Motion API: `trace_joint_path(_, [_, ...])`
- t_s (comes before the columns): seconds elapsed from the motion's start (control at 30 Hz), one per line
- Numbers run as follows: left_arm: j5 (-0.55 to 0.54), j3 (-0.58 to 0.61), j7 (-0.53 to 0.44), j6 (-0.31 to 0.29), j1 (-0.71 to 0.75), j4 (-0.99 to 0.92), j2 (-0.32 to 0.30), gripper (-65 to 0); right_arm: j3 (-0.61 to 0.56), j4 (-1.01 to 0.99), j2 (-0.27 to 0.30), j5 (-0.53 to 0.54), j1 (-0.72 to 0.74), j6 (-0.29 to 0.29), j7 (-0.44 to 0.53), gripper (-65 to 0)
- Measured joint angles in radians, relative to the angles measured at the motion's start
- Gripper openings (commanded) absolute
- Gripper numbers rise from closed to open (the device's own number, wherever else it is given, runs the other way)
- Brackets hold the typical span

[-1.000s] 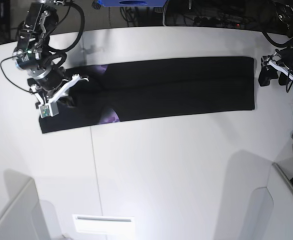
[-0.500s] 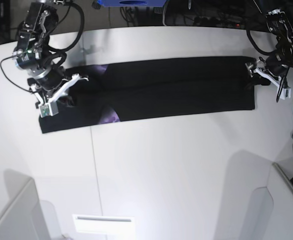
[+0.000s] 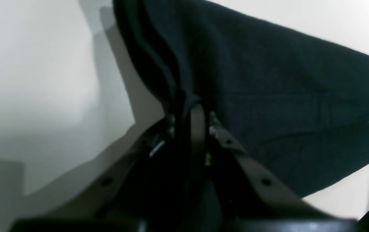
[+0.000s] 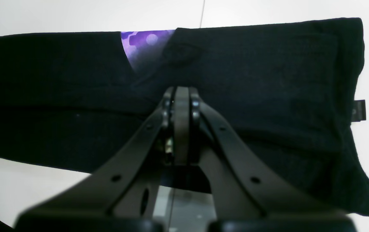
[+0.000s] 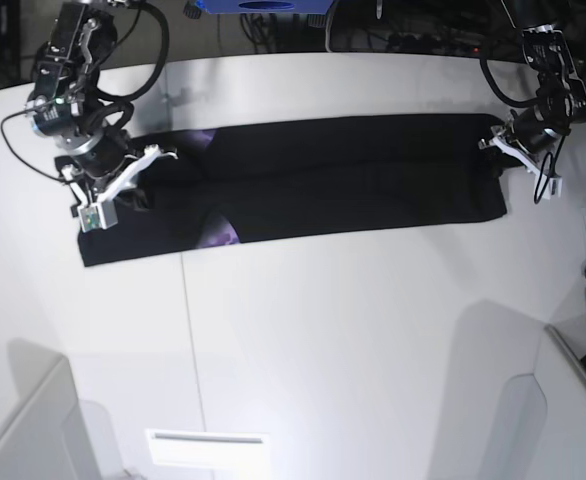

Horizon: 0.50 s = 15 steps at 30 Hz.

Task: Fold the T-shirt properly
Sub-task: 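Grasp the folded strip's end with the left gripper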

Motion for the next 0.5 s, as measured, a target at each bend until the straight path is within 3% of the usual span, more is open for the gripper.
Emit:
trace_joint_path(0.23, [0.013, -0.021, 0.011, -0.002, -0.006, -0.010, -0.047, -65.0, 0.000, 0.000, 0.000, 0.000, -0.003, 0.000, 0.000, -65.0])
trace_joint_path(0.3, [0.041, -0.069, 0.004, 0.026, 0.007, 0.026, -0.047, -65.0, 0.000, 0.000, -0.003, 0.002, -0.002, 0.000, 0.000, -65.0])
trace_joint_path(0.5, [0.031, -0.108, -0.003, 0.016, 0.066, 0.214, -0.051, -65.0, 0.000, 0.000, -0.003, 0.003, -0.005, 0.000, -0.002, -65.0])
